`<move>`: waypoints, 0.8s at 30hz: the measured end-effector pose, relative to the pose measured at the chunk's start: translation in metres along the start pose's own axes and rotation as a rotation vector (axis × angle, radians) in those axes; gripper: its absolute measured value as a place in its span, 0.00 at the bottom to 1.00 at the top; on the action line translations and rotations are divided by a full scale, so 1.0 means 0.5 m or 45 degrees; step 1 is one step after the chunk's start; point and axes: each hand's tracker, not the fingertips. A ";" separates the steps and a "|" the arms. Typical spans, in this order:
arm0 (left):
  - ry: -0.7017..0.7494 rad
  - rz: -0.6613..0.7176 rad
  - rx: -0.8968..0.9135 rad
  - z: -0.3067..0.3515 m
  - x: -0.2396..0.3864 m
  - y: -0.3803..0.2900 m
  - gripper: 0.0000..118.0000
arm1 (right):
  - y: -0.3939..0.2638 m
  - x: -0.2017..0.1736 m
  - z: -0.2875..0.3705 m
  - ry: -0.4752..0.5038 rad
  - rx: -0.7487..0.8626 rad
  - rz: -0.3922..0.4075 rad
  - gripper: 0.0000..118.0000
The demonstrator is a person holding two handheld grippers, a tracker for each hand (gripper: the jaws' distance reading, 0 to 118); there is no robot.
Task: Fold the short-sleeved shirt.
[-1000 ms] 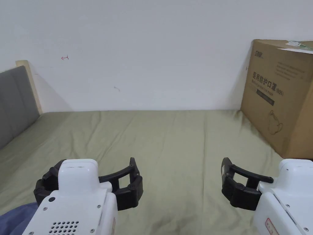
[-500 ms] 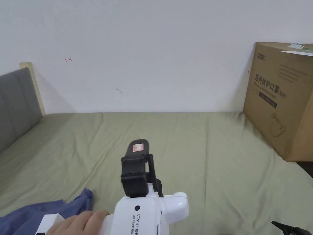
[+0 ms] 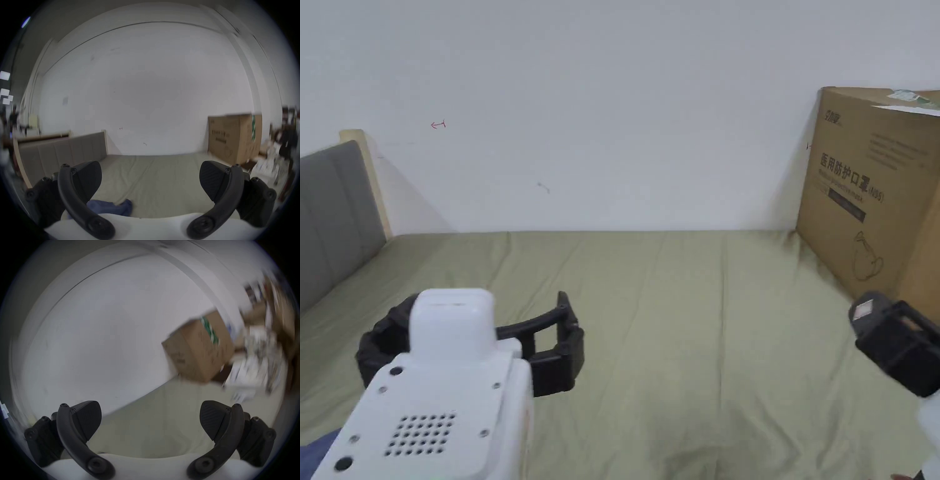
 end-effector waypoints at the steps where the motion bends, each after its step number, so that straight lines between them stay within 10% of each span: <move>1: 0.006 0.012 0.023 0.009 -0.001 -0.015 1.00 | -0.023 -0.031 0.018 -0.053 0.023 0.148 1.00; 12: 0.003 -0.089 -0.066 0.015 0.020 -0.072 1.00 | -0.078 -0.015 0.025 -0.050 -0.004 0.438 1.00; 24: -0.035 -0.139 -0.066 0.021 0.030 -0.071 1.00 | -0.060 -0.014 0.022 0.069 -0.074 0.357 1.00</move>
